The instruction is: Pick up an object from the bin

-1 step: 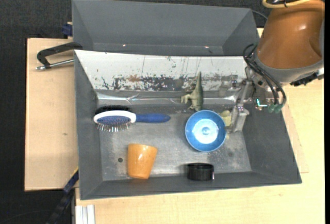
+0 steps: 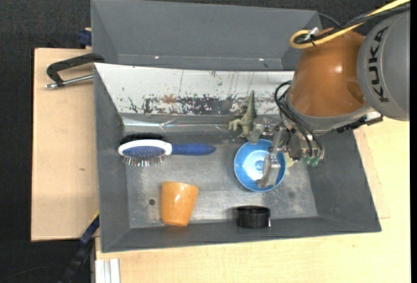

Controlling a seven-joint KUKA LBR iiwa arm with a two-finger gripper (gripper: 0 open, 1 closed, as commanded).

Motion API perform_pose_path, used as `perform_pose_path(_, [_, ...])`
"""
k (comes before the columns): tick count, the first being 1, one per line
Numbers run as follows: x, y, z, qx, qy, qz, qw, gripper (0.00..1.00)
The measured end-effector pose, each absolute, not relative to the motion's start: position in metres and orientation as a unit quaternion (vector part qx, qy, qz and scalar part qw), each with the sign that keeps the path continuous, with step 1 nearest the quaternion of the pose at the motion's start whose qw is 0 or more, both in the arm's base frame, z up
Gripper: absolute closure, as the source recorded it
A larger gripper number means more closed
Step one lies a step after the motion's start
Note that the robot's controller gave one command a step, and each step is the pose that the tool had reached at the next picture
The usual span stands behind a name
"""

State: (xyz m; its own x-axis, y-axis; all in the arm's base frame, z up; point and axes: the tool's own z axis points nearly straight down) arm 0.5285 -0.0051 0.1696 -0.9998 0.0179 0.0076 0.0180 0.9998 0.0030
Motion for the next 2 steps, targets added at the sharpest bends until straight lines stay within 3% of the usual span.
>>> perform_pose_path(1, [0.5663, -0.0182, 0.0821, 0.16, -0.987, -0.001, -0.004, 0.0])
perform_pose_path(2, [0.5663, -0.018, 0.0819, 0.16, -0.987, -0.001, -0.004, 1.0])
